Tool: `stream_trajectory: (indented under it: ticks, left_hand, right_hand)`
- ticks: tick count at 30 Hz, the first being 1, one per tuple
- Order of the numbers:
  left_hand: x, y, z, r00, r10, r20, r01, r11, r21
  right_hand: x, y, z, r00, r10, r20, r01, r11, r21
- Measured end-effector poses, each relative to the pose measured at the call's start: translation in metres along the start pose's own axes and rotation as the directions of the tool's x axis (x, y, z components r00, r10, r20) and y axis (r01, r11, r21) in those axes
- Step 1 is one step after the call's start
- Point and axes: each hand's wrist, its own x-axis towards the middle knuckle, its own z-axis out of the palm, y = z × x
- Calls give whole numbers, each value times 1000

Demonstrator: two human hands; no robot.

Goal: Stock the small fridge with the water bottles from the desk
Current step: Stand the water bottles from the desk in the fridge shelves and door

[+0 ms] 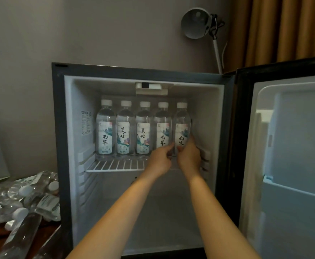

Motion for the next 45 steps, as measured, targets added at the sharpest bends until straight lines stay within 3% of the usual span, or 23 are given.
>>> stream_trajectory:
  ticks: [9,12,16,19,22,27,32,36,40,45]
  left_hand:
    - [6,-1,2,997,-2,71,-6,994,113]
    - [6,-1,1,998,10,64,-16,995,100]
    - [-2,2,-2,999,41,-27,-42,998,-43]
    - [-21,-1,-8,987,55,-148,-79,984,-158]
    - [-51,-17,-15,960,103,-259,-139,982,-125]
    - [-119,-56,-38,929,77,-363,-114,990,-81]
    - [-192,-101,-85,825,136,-549,-77,989,129]
    - [-231,-150,-118,791,-81,-606,187,976,114]
    - [-242,-198,-128,773,-410,-484,544,821,173]
    - [-233,-229,-120,730,-615,-298,670,731,129]
  right_hand:
    - [11,6,2,994,-98,40,105,953,-285]
    - [8,-1,-1,994,17,110,6,978,-208]
    - [-5,-4,-1,997,62,36,-58,993,-99]
    - [-23,-7,2,995,-14,-103,14,1000,-6]
    - [-45,-12,9,983,-136,-127,141,990,25]
    - [-92,-19,37,966,-243,84,234,966,106]
    - [-154,-13,77,867,-248,432,192,966,171]
    - [-200,-8,111,728,-213,652,164,977,136]
    - [-234,-7,140,597,-160,786,157,984,81]
    - [-257,-2,159,527,-60,848,126,992,-9]
